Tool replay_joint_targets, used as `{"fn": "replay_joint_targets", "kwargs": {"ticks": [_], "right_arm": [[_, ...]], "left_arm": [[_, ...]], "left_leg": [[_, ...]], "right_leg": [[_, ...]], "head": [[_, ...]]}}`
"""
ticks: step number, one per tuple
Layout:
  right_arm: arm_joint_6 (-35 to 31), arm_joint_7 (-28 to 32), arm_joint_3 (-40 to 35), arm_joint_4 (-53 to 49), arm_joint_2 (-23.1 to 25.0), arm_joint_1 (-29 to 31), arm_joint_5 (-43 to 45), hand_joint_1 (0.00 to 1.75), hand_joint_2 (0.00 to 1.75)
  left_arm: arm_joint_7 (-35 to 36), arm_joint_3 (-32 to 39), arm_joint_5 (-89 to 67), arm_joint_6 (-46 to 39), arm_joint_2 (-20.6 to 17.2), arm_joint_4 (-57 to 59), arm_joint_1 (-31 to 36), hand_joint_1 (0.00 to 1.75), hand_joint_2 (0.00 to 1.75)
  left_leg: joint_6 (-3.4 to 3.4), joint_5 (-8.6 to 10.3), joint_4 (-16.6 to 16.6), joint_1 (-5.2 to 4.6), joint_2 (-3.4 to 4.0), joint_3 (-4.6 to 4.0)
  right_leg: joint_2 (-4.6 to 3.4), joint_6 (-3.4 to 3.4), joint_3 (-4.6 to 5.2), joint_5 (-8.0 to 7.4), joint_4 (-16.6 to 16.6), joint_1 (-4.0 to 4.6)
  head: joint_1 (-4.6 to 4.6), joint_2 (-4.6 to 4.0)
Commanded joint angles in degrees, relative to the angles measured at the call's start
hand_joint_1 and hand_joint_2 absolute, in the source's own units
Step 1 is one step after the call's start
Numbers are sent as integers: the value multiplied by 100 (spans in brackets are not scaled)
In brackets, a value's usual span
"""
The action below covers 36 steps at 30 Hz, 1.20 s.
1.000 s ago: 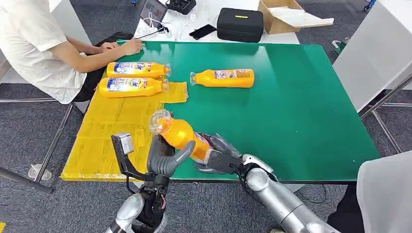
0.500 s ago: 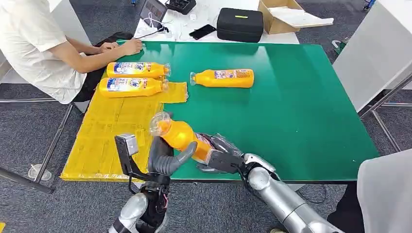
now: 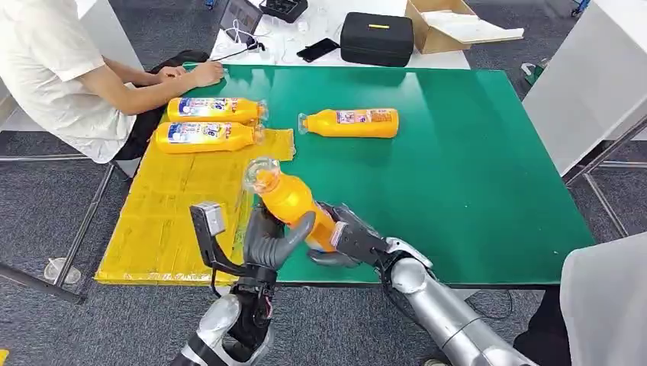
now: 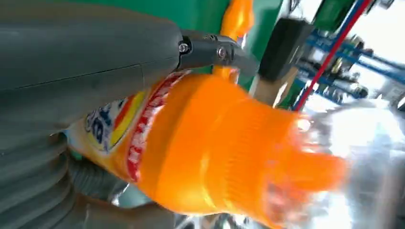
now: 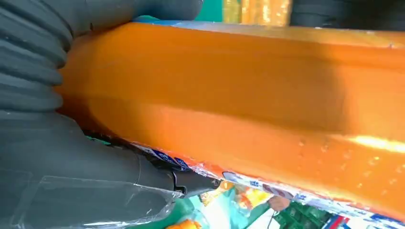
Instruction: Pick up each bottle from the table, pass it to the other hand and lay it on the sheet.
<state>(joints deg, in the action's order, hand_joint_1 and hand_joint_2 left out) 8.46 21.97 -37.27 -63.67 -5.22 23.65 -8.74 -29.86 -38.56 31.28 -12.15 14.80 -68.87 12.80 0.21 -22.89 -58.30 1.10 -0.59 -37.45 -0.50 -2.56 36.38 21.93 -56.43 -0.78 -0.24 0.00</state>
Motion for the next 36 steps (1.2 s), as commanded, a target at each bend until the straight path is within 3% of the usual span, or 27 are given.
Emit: {"fn": "replay_joint_targets", "kwargs": {"ticks": [1, 14, 15, 16, 17, 19, 22, 27, 28, 32, 35, 36], "right_arm": [[83, 60, -14, 174, 150, 324, 131, 175, 175], [17, 113, 50, 168, 194, 312, 146, 175, 175], [-5, 120, 63, 170, 199, 299, 148, 162, 175], [-117, 122, 99, 176, 210, 276, 105, 31, 175], [-415, 139, 149, 163, 261, 229, -34, 0, 175], [-762, 118, 190, 162, 308, 196, -297, 0, 175], [-762, 118, 190, 162, 308, 196, -297, 0, 175], [-2414, 292, 671, 162, 491, -117, -1191, 0, 175], [-2863, 440, 875, 136, 545, -204, -1324, 0, 0], [-4599, 1053, 1715, 57, 804, -462, -1721, 0, 0], [-4792, 1135, 1840, -38, 791, -517, -1728, 0, 0], [-4846, 1530, 2449, -319, 1027, -709, -1755, 0, 0]], "left_arm": [[374, 160, 638, 649, -69, 532, 239, 175, 175], [258, 164, 670, 685, -101, 485, 257, 175, 175], [251, 176, 668, 675, -109, 440, 247, 175, 175], [261, 199, 674, 669, -133, 336, 226, 175, 175], [265, 192, 624, 592, -160, 267, 206, 175, 175], [272, 189, 577, 533, -185, 151, 166, 175, 175], [272, 189, 577, 533, -185, 151, 166, 175, 175], [79, -36, -307, -147, -347, -251, 70, 175, 175], [-59, -107, -641, -377, -381, -270, 85, 175, 175], [-91, -82, -977, -679, -409, -277, 60, 175, 175], [-124, -54, -1055, -757, -420, -246, 70, 175, 175], [-342, -87, -1510, -1185, -453, -238, 90, 175, 175]], "left_leg": [[4, -9, 0, -4, 16, 24], [3, -10, 1, -4, 19, 21], [5, -17, 1, -7, 25, 37], [3, -10, 1, -4, 19, 21], [4, -16, 0, -5, 23, 33], [4, -15, 1, -5, 22, 30], [5, -20, 0, -5, 20, 43], [4, -15, 3, -4, 13, 37], [3, -9, 5, -3, 6, 25], [2, -4, 7, -3, -5, 15], [5, -13, 6, -6, 7, 33], [4, -10, 6, -6, 8, 27]], "right_leg": [[-9, 8, -19, 6, -2, -1], [-12, 9, -17, 6, -2, -1], [-15, 12, -31, 12, -4, -2], [-12, 9, -17, 6, -2, -1], [-13, 12, -28, 11, -4, -1], [-13, 12, -25, 10, -3, -1], [-8, 15, -38, 17, -5, 0], [-3, 12, -32, 14, -1, 0], [2, 9, -23, 10, 2, 0], [9, 7, -15, 7, 3, -1], [0, 11, -31, 13, 1, -2], [-2, 10, -25, 9, 1, -2]], "head": [[0, 0], [0, 0], [0, 0], [-2, 0], [-2, 2], [0, 0], [0, 0], [-2, 0], [0, 0], [0, 0], [-2, 0], [-2, 0]]}}
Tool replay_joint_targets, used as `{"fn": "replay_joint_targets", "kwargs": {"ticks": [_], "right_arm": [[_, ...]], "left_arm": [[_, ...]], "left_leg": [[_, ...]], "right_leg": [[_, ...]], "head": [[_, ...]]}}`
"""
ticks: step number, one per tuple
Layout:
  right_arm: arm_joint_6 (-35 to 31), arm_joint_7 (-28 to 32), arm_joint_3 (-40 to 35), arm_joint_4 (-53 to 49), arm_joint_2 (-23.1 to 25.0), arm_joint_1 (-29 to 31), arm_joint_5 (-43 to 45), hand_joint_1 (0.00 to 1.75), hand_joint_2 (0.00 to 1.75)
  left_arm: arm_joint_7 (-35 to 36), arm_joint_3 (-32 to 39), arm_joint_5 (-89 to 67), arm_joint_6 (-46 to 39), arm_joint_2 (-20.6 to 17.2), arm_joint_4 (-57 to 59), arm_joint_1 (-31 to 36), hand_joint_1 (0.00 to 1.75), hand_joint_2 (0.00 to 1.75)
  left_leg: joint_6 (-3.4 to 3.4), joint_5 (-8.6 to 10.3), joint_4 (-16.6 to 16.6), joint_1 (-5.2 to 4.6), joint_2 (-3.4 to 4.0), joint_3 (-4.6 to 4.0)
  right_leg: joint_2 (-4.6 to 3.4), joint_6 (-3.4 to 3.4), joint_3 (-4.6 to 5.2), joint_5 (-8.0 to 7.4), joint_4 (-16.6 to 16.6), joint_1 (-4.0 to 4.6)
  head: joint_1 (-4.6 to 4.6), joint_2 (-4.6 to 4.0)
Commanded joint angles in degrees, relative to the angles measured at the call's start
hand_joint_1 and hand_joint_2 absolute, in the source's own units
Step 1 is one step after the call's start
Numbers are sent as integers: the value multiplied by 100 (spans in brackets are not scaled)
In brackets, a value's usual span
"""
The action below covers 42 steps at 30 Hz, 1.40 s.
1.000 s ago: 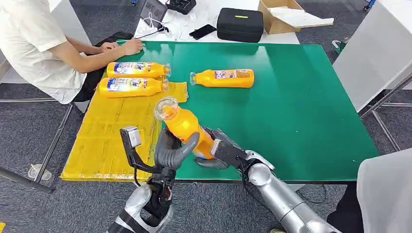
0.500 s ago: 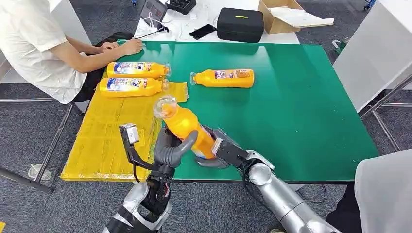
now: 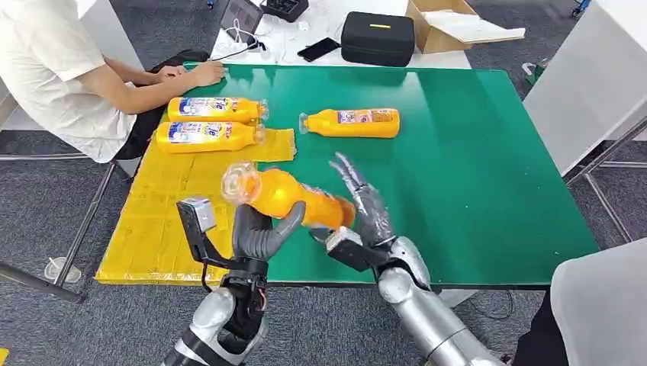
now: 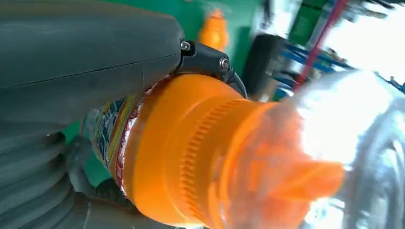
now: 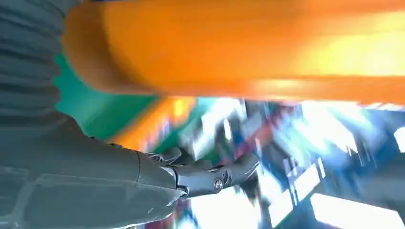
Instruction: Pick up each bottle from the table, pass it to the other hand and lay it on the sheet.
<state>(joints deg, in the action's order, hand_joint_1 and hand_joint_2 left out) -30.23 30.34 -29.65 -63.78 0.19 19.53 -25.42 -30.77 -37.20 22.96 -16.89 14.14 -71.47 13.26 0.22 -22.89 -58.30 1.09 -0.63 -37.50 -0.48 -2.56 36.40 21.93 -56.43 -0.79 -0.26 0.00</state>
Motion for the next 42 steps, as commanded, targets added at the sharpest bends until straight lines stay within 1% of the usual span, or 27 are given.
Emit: {"fn": "replay_joint_targets", "kwargs": {"ticks": [1, 3, 4, 5, 6, 9, 11, 12, 14, 15, 16, 17, 18, 19, 20, 21, 24, 25, 26, 27, 30, 32, 33, 35, 37, 41, 42], "right_arm": [[-977, 966, 2032, -486, 631, -408, -87, 0, 0], [-977, 966, 2638, -1844, 865, -874, -298, 0, 0], [-977, 966, 2816, -2318, 938, -1013, -392, 0, 0], [-977, 966, 2950, -2788, 996, -1141, -420, 0, 0], [-977, 966, 3051, -3145, 1058, -1215, -504, 0, 0], [-977, 966, 3451, -3898, 1291, -1298, -1012, 0, 0], [-977, 966, 3575, -3894, 1338, -1317, -970, 0, 0], [-977, 966, 3697, -3573, 1147, -1115, -773, 0, 0], [-977, 966, 3654, -3590, 1268, -1339, -523, 0, 0], [-977, 966, 3584, -3254, 1008, -1236, -322, 0, 0], [-977, 966, 3584, -3254, 1008, -1236, -322, 0, 0], [-853, 863, 3603, -3290, 774, -1223, -123, 0, 0], [-977, 966, 3373, -3226, 1058, -1350, -282, 0, 0], [-811, 966, 3358, -3136, 1173, -1330, -382, 0, 0], [-977, 966, 3149, -3030, 1006, -1392, -145, 0, 0], [-977, 966, 3078, -2985, 962, -1407, -72, 0, 0], [-977, 966, 3078, -2985, 962, -1407, -72, 0, 0], [-977, 966, 3008, -2932, 909, -1410, -18, 0, 0], [-977, 966, 2878, -2785, 814, -1381, 109, 0, 0], [-977, 966, 2842, -2722, 782, -1369, 156, 0, 0], [-977, 966, 2694, -2504, 679, -1311, 309, 0, 0], [-977, 966, 2610, -2437, 627, -1297, 474, 0, 0], [-977, 966, 2535, -2366, 579, -1276, 546, 0, 0], [-977, 966, 2405, -2274, 534, -1243, 728, 0, 0], [-977, 966, 2405, -2274, 534, -1243, 728, 0, 0], [-977, 966, 2353, -2231, 520, -1213, 767, 0, 0], [-977, 966, 2306, -2193, 502, -1197, 813, 0, 175]], "left_arm": [[-400, -254, -1006, -997, -416, 22, 58, 175, 175], [-556, -292, -2500, -2105, -536, 99, 135, 175, 175], [-418, -210, -3031, -2311, -591, 222, 198, 175, 175], [-69, 95, -3822, -2311, -576, 362, 213, 175, 175], [79, 194, -4048, -2291, -609, 447, 260, 175, 175], [91, 563, -4248, -2283, -583, 556, 328, 175, 175], [83, 639, -4221, -2251, -564, 521, 312, 175, 175], [81, 672, -4179, -2254, -539, 476, 290, 175, 175], [85, 675, -4299, -2307, -551, 432, 238, 175, 175], [318, 1001, -5310, -2311, -528, 410, 253, 175, 175], [318, 1001, -5310, -2311, -528, 410, 253, 175, 175], [174, 1296, -5760, -2311, -501, 543, 221, 175, 175], [293, 1570, -6553, -2311, -351, 552, 72, 175, 175], [773, 1608, -7350, -2282, -328, 1023, 226, 175, 175], [1037, 1423, -7300, -2142, -493, 1268, 353, 175, 175], [1600, 1160, -8027, -2041, -697, 1612, 566, 175, 175], [1600, 1160, -8027, -2041, -697, 1612, 566, 175, 175], [1809, 1090, -8293, -2032, -789, 1880, 736, 175, 175], [2514, 817, -9040, -1665, -910, 2309, 1016, 175, 175], [2532, 795, -9023, -1626, -926, 2402, 1095, 175, 175], [3093, 480, -9535, -631, -947, 3221, 1691, 175, 175], [3125, 400, -9560, -239, -852, 3451, 1893, 175, 175], [3062, 372, -9501, 30, -797, 3582, 1997, 175, 175], [2991, 340, -9397, 361, -695, 3777, 2162, 175, 175], [2991, 340, -9397, 361, -695, 3777, 2162, 175, 175], [2950, 374, -9292, 508, -662, 3903, 2234, 175, 175], [2949, 335, -9307, 573, -667, 3996, 2295, 175, 175]], "left_leg": [[4, -14, 6, -6, 15, 45], [1, -2, 1, -2, -3, 10], [3, -17, -3, -4, -2, 41], [0, -6, 1, -5, -3, 14], [-1, -14, 1, -4, 2, 29], [1, -9, 0, -3, -7, 22], [2, -7, -4, -5, -9, 16], [2, -6, -2, -4, -3, 14], [4, -9, -1, -4, 7, 22], [0, -6, 1, -1, 8, 13], [1, -7, 7, -1, -7, 28], [2, -12, 6, -1, -10, 41], [5, -3, 5, -2, -2, 29], [8, -5, 5, -2, 0, 37], [3, -7, 7, 0, 23, 29], [3, -14, 8, -4, 33, 43], [1, -3, 10, -4, 12, 33], [1, -1, 11, -7, 10, 33], [-1, -1, 7, -3, 12, 31], [-1, -2, 6, 2, 17, 27], [-1, 1, 9, 3, 11, 31], [3, -5, 10, 2, 14, 58], [0, 4, 5, 5, 8, 25], [1, 4, 3, 5, 5, 28], [3, 8, 2, 4, 8, 13], [4, -1, 1, 1, 12, 31], [2, 5, 2, 1, 9, 16]], "right_leg": [[-4, 13, -39, 13, 1, -1], [12, 10, -6, 7, -3, 1], [17, 19, -36, 24, -11, 2], [13, 12, -7, 14, -9, -2], [10, 16, -19, 20, -10, 0], [18, 12, -16, 17, -9, 0], [17, 11, -11, 16, -11, -2], [12, 10, -8, 12, -8, -2], [6, 10, -15, 9, -5, -1], [4, 8, -2, 3, -1, 1], [22, 11, -21, 11, 3, 2], [28, 15, -35, 18, 3, 3], [16, 10, -20, 6, 7, 0], [15, 11, -34, 9, 7, 1], [-14, 11, -21, 4, 8, 2], [-20, 14, -31, 7, 7, 1], [1, 11, -20, 2, 8, 0], [5, 11, -20, 3, 6, -2], [2, 13, -21, 3, 5, 2], [-4, 11, -16, 1, 6, 5], [3, 10, -22, 1, 8, 5], [6, 18, -49, 8, 9, 7], [6, 9, -19, 0, 6, 6], [9, 10, -23, 2, 6, 7], [3, 7, -10, -2, 4, 5], [3, 10, -26, 6, 1, 4], [2, 7, -11, 0, 3, 4]], "head": [[0, 2], [2, 0], [4, 0], [4, 0], [-2, 0], [2, 0], [4, 0], [4, 2], [0, 2], [2, 0], [2, 0], [2, 0], [2, 0], [9, 0], [2, 0], [0, 0], [4, 0], [2, 0], [2, 0], [0, 0], [2, 0], [0, 0], [2, 0], [2, 0], [2, 0], [2, 2], [2, 0]]}}
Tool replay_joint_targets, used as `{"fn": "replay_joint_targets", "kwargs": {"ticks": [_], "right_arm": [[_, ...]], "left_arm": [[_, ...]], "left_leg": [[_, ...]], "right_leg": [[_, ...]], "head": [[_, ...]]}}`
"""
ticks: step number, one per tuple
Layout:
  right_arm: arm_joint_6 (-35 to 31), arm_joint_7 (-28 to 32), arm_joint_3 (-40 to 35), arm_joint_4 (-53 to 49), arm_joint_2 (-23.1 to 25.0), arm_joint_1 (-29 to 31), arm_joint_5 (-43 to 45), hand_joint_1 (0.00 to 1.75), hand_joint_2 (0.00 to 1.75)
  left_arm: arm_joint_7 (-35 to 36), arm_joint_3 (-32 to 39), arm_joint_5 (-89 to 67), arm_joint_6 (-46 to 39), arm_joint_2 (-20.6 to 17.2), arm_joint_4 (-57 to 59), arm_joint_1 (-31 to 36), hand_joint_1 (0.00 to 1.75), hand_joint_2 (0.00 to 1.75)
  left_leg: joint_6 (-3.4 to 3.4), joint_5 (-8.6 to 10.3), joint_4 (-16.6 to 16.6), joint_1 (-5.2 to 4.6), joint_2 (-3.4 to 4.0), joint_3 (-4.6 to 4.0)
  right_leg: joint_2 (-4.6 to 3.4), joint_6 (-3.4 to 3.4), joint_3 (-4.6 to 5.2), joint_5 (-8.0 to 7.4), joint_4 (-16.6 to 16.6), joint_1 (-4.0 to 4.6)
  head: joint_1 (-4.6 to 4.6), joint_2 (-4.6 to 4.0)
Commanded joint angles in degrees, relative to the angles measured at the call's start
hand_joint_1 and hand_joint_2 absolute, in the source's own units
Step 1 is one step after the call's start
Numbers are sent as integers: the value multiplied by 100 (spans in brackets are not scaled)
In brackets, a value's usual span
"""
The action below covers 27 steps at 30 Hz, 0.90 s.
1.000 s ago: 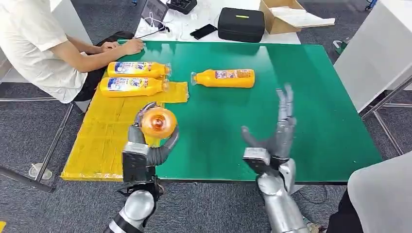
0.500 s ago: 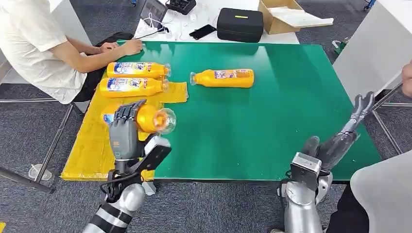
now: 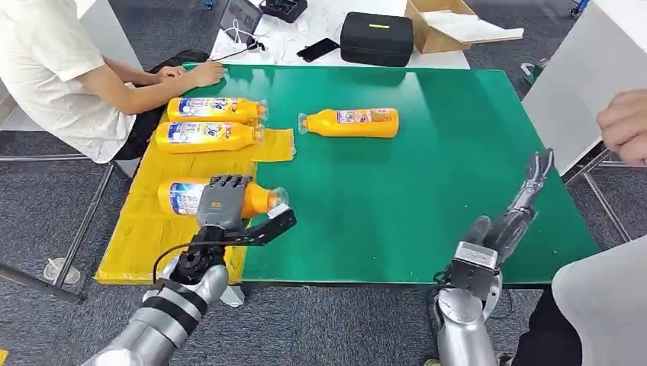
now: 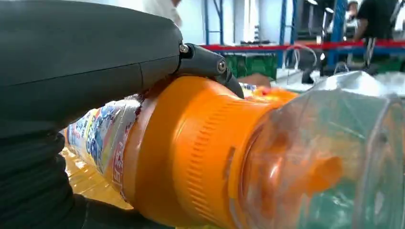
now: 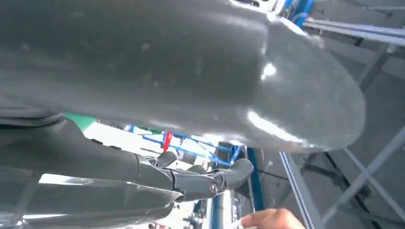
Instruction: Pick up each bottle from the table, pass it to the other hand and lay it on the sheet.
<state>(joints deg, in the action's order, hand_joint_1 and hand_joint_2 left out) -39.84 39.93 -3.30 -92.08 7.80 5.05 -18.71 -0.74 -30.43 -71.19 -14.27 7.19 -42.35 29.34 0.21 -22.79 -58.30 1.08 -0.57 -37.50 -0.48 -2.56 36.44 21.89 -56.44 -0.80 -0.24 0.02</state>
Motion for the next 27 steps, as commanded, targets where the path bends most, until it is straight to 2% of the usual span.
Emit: {"fn": "replay_joint_targets", "kwargs": {"ticks": [1, 2, 6, 7, 8, 10, 12, 13, 14, 16, 17, 20, 21, 23, 27], "right_arm": [[-16, 7, -357, 678, -269, 265, 220, 0, 175], [-16, 7, -365, 689, -277, 268, 245, 0, 175], [-16, 7, -364, 699, -280, 267, 259, 0, 175], [-16, 7, -357, 701, -286, 266, 276, 0, 175], [-16, 7, -357, 701, -286, 266, 276, 0, 175], [-16, 7, -382, 699, -302, 256, 346, 0, 175], [-16, 7, -465, 734, -341, 295, 456, 0, 175], [-16, 7, -540, 834, -349, 374, 571, 0, 175], [-16, 7, -540, 834, -349, 374, 571, 0, 175], [-16, 7, -570, 911, -340, 429, 624, 0, 175], [-16, 7, -557, 898, -342, 425, 629, 0, 175], [-16, 7, -566, 907, -361, 419, 653, 0, 175], [-16, 7, -571, 906, -370, 421, 676, 0, 175], [-15, 7, -593, 920, -385, 426, 711, 0, 175], [-14, 7, -623, 957, -387, 473, 754, 0, 175]], "left_arm": [[-32, -349, 124, 412, 42, 1221, 759, 162, 175], [-25, -333, 150, 460, 50, 1278, 790, 159, 175], [-17, -289, 203, 501, 62, 1328, 816, 161, 175], [-20, -259, 251, 549, 82, 1390, 833, 138, 175], [-20, -259, 251, 549, 82, 1390, 833, 84, 175], [-73, -255, 315, 643, 110, 1536, 894, 21, 175], [-62, -182, 435, 807, 165, 1706, 968, 26, 175], [-72, -19, 683, 1085, 243, 1933, 1063, 47, 175], [-72, -19, 683, 1085, 243, 1933, 1063, 49, 175], [-79, 63, 797, 1184, 223, 2064, 1081, 28, 175], [-84, 96, 847, 1209, 235, 2110, 1094, 3, 175], [-108, 148, 916, 1181, 232, 2134, 1066, 0, 175], [-112, 148, 927, 1204, 234, 2158, 1072, 0, 175], [-139, 192, 1001, 1261, 226, 2198, 1082, 0, 175], [-146, 187, 1028, 1340, 218, 2259, 1114, 0, 175]], "left_leg": [[4, -11, 2, 1, 4, 31], [2, -5, 3, 2, 3, 17], [7, -19, -1, 1, 9, 50], [4, -8, 0, 3, 5, 20], [4, -10, -1, 3, 8, 24], [3, -6, 0, 4, 6, 13], [5, -8, -1, 3, 3, 20], [3, -5, -1, 4, 5, 10], [6, -15, -3, 2, 8, 32], [4, -9, -2, 1, 13, 18], [4, -9, 0, 1, 16, 21], [3, -7, 0, 2, 9, 16], [6, -20, -1, 0, 15, 47], [2, -8, 0, 4, 9, 16], [5, -12, -1, 1, 15, 25]], "right_leg": [[4, 11, -31, 11, 3, 5], [3, 7, -17, 5, 4, 4], [4, 15, -48, 17, 0, 7], [2, 8, -20, 7, 2, 5], [-1, 10, -23, 8, 2, 6], [0, 7, -12, 4, 3, 5], [4, 9, -20, 8, 2, 5], [0, 7, -11, 4, 2, 5], [2, 11, -32, 13, 0, 6], [-7, 8, -16, 6, 0, 4], [-10, 9, -19, 5, 2, 4], [-3, 7, -16, 5, 1, 4], [-3, 15, -44, 17, -2, 5], [-3, 8, -16, 5, 2, 6], [-8, 8, -23, 7, 0, 4]], "head": [[2, -2], [2, -2], [0, -2], [-2, -2], [0, -2], [0, -2], [-2, -2], [0, -2], [0, -2], [0, -2], [0, -2], [0, -2], [0, -2], [0, -2], [-2, -2]]}}
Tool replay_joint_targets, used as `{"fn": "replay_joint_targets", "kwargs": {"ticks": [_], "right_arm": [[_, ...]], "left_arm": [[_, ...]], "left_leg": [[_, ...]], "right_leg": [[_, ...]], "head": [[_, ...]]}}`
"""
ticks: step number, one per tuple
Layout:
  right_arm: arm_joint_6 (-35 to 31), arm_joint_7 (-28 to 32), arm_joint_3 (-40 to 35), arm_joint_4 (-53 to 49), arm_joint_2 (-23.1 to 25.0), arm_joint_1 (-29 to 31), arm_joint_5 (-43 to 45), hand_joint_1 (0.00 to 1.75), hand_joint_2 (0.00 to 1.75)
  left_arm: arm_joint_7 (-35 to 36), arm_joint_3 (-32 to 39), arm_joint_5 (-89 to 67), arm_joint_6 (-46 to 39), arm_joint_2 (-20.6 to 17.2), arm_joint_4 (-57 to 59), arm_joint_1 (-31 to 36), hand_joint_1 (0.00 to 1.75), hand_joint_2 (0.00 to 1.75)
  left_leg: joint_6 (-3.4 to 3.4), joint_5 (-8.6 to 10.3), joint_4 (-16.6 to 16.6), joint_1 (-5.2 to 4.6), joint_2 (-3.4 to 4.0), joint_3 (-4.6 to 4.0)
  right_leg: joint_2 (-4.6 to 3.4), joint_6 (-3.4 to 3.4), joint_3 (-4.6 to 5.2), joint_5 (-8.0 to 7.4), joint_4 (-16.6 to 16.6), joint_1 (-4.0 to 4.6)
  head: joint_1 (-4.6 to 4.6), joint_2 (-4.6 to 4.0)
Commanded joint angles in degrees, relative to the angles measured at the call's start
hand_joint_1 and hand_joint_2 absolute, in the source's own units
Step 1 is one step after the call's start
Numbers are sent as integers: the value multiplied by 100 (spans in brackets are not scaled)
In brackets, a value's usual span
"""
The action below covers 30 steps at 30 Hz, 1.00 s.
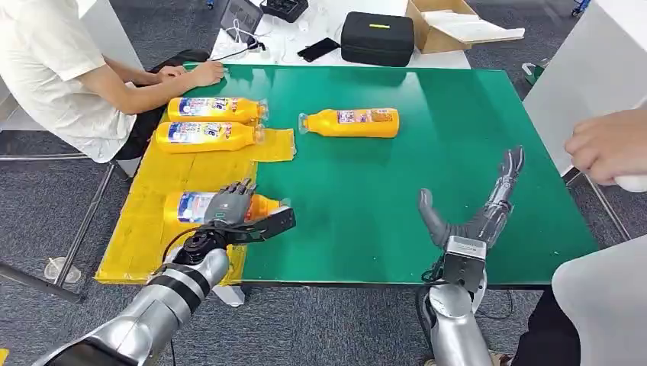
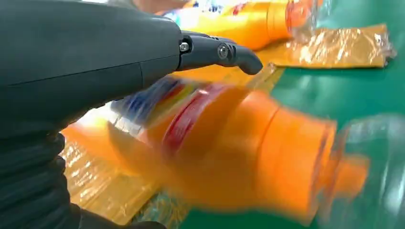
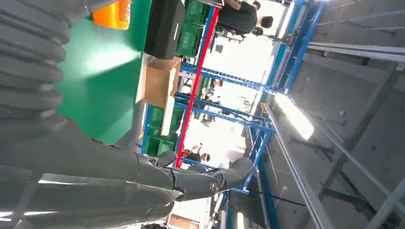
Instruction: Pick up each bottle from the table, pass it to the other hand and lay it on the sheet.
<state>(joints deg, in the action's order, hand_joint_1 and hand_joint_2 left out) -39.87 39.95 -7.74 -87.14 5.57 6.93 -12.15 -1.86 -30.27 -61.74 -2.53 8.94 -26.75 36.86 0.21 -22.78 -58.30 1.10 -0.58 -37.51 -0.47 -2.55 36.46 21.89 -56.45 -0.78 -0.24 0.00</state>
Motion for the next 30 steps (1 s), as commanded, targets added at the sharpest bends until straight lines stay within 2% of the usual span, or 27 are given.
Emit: {"fn": "replay_joint_targets", "kwargs": {"ticks": [1, 11, 12, 13, 18, 21, 24, 25, 26, 28, 29, 30], "right_arm": [[-13, 5, -195, 487, -169, 311, 131, 0, 175], [-9, 5, -189, 536, -178, 330, 198, 0, 175], [-9, 5, -189, 536, -178, 330, 198, 0, 175], [-9, 5, -189, 536, -178, 330, 198, 0, 175], [-9, 5, -189, 536, -178, 330, 198, 0, 175], [-13, 5, -156, 449, -193, 272, 191, 0, 175], [-13, 5, -66, 374, -200, 162, 7, 0, 175], [-13, 5, -20, 255, -207, 41, 1, 0, 175], [-13, 5, 58, 217, -185, -25, -84, 0, 175], [-13, 5, 164, 227, -158, -123, -227, 0, 175], [-13, 5, 195, 201, -161, -178, -297, 0, 175], [-13, 5, 191, 213, -174, -200, -344, 0, 0]], "left_arm": [[-50, 172, 116, 218, 59, 731, 381, 0, 175], [-81, 226, 229, 285, 42, 782, 374, 0, 175], [-81, 226, 229, 285, 42, 782, 374, 0, 175], [-81, 226, 229, 285, 42, 782, 374, 0, 175], [-81, 226, 229, 285, 42, 782, 374, 0, 175], [-363, 219, 317, -36, 74, 589, 294, 0, 175], [-855, 292, 597, -568, 152, 120, 65, 0, 175], [-1171, 392, 863, -850, 217, -299, -223, 0, 175], [-1284, 318, 1011, -940, 190, -765, -479, 0, 175], [-1221, 5, 1084, -1249, 58, -1614, -942, 0, 175], [-1067, -274, 983, -1471, -69, -2087, -1175, 0, 175], [-990, -401, 990, -1489, -125, -2302, -1270, 0, 175]], "left_leg": [[4, -7, -1, 0, 13, 15], [3, -8, 1, 0, 13, 21], [8, -23, 0, -2, 21, 55], [4, -12, 1, -1, 14, 30], [5, -12, 0, -1, 15, 32], [6, -15, 0, -3, 16, 37], [7, -15, -1, -4, 11, 38], [3, -5, 1, 0, 4, 14], [7, -14, 3, -2, -2, 35], [5, -9, 5, -5, -1, 24], [8, -19, 10, -8, 1, 48], [6, -17, 7, -7, 5, 40]], "right_leg": [[-7, 5, -13, 3, 2, 3], [-6, 6, -19, 3, 3, 2], [-7, 15, -51, 17, 1, 3], [-6, 8, -28, 7, 2, 2], [-6, 9, -29, 8, 2, 2], [-6, 10, -34, 10, 1, 1], [-1, 9, -36, 13, 0, 1], [2, 5, -15, 4, 3, 2], [12, 8, -39, 15, 5, 1], [7, 5, -24, 10, 5, -2], [8, 7, -48, 20, 9, -4], [3, 7, -39, 17, 7, -3]], "head": [[0, 2], [0, 0], [-2, 0], [0, 0], [2, 0], [2, 0], [0, 0], [2, 0], [0, 0], [-2, 0], [2, 0], [0, 0]]}}
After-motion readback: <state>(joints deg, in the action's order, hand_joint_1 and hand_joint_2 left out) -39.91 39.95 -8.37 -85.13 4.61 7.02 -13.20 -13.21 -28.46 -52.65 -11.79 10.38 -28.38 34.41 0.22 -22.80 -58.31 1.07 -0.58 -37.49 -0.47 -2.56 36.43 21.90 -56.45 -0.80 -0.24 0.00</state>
